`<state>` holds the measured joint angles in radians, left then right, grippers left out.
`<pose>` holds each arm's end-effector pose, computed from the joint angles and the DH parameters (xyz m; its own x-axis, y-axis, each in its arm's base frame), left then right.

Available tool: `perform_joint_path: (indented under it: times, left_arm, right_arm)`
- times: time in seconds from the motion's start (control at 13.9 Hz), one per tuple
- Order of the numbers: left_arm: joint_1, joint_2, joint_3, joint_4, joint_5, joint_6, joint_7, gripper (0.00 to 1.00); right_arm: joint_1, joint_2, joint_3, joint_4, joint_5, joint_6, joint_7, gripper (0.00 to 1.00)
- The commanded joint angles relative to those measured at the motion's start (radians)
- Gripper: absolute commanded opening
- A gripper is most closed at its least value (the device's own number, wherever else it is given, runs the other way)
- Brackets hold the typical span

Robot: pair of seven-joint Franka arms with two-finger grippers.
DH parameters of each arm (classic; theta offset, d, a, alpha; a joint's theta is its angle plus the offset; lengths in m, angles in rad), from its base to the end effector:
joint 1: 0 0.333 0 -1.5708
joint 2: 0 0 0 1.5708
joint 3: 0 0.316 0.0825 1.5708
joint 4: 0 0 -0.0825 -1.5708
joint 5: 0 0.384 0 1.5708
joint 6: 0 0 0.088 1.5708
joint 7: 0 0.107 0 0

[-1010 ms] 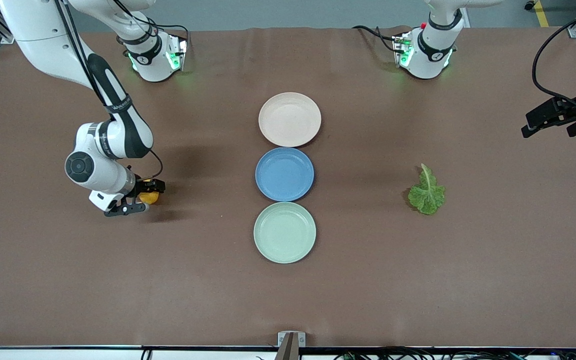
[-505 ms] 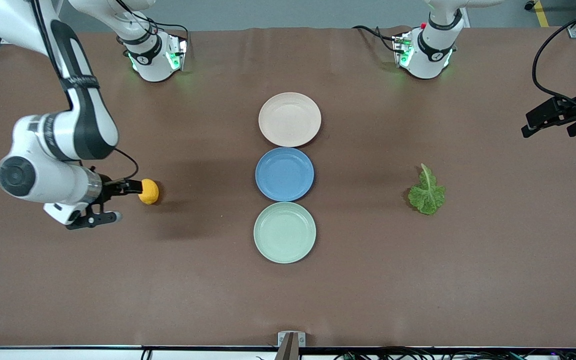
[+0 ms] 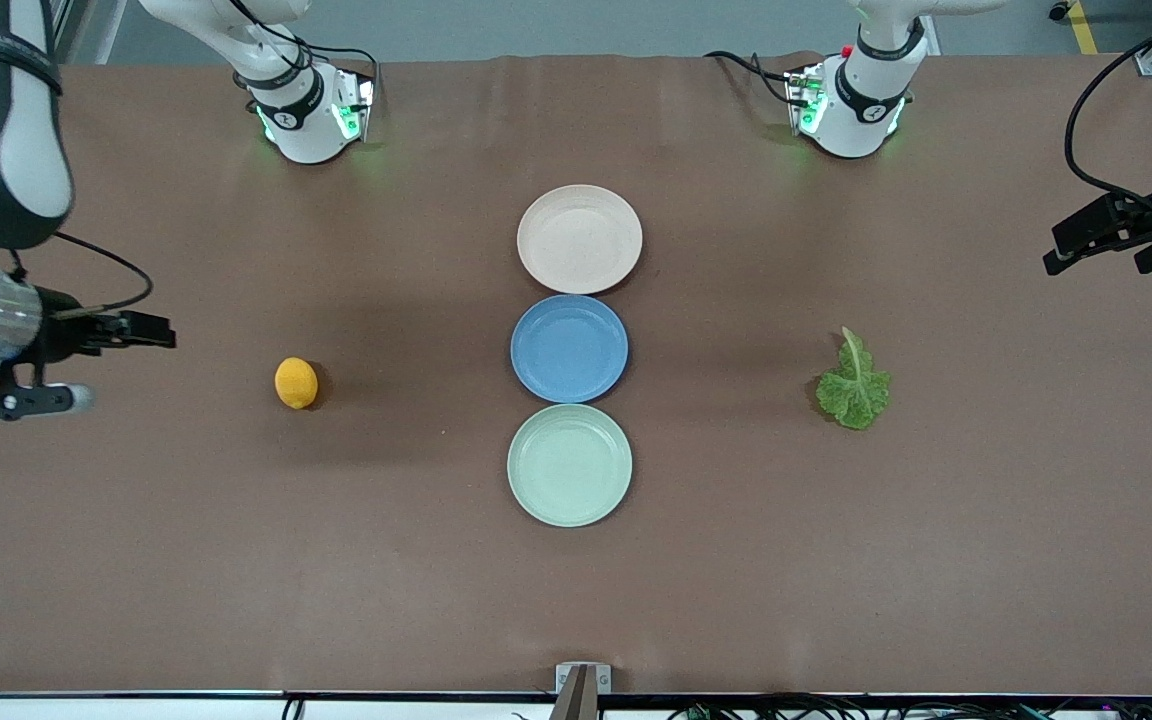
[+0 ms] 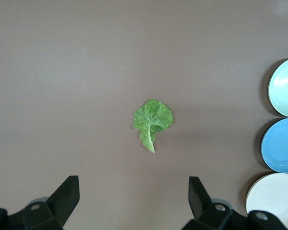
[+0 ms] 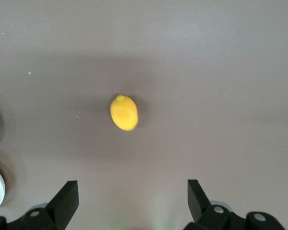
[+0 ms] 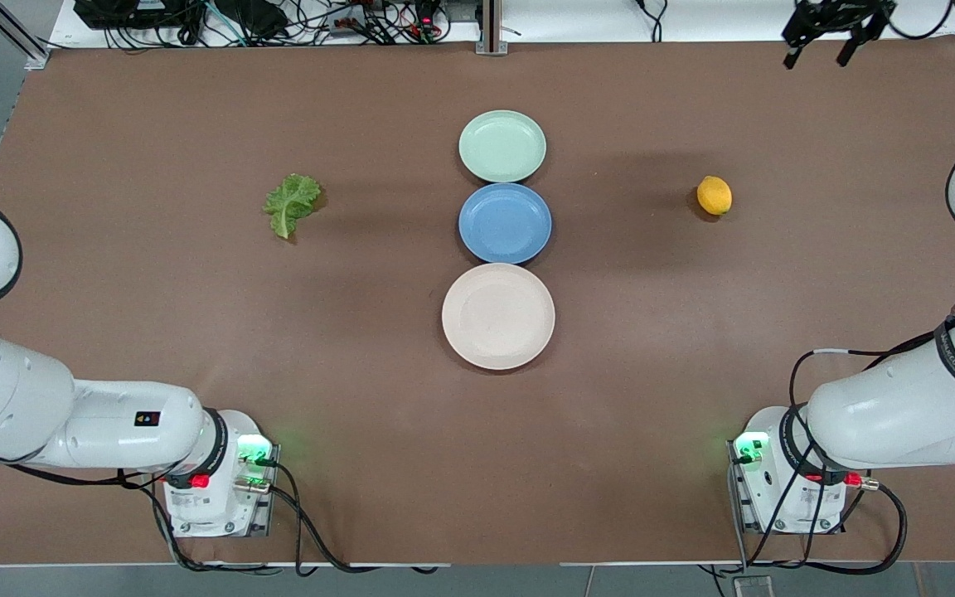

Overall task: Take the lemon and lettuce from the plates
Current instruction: 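Set the lemon on the table, open and withdraw the right gripper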

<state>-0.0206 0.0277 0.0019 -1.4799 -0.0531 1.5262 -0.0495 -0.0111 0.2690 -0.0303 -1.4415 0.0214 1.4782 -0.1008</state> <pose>0.5590 -0.0164 0.6480 0.9995 0.0284 0.0160 0.0275 -0.9982 0.0538 0.6159 -0.0209 0.5196 0.9718 0.0616 -0.2276 0.0548 -0.9978 -0.0362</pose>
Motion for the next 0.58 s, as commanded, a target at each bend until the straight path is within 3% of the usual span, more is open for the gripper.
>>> perform_joint_path:
  times: [0.0, 0.5]
  left_arm:
    - [0.007, 0.003, -0.008, 0.021, 0.002, -0.017, 0.008, 1.0]
    - [0.008, 0.003, -0.008, 0.021, 0.002, -0.017, 0.008, 1.0]
  right_arm:
    - [-0.018, 0.016, -0.017, 0.067, -0.02, -0.038, 0.001, 1.0]
    - [-0.029, 0.015, -0.017, 0.116, -0.009, -0.107, 0.01, 1.0]
